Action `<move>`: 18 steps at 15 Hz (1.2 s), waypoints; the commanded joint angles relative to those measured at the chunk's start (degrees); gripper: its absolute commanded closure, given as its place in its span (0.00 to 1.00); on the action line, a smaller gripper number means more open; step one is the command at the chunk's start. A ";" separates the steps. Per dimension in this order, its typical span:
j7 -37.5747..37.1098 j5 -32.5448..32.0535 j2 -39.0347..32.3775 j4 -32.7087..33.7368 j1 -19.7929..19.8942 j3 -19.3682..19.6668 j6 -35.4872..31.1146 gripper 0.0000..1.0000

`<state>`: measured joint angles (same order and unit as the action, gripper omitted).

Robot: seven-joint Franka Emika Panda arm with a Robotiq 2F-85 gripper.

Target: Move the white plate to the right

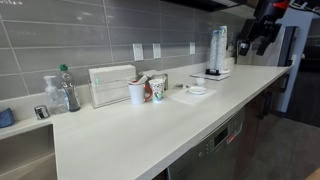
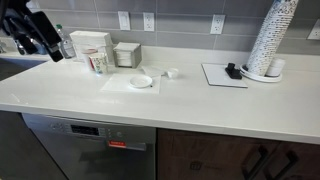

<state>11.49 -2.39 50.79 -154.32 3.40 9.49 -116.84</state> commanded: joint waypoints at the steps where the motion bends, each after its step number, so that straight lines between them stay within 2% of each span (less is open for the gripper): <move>1: -8.75 -4.01 -9.06 3.21 3.11 -6.15 -7.90 0.00; 5: -21.22 -12.05 -20.42 8.36 7.81 -14.40 -14.02 0.00; 7: -28.25 -17.75 -27.16 12.69 10.28 -18.26 -13.72 0.00; 9: -34.20 -23.40 -33.82 17.71 11.15 -20.59 -11.97 0.00; 13: -41.45 -31.15 -45.95 27.71 8.16 -20.49 -7.09 0.00; 18: -41.42 -32.23 -58.39 39.16 1.61 -16.59 -2.25 0.00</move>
<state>-28.89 -33.36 0.04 -122.75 9.29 -9.88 -123.10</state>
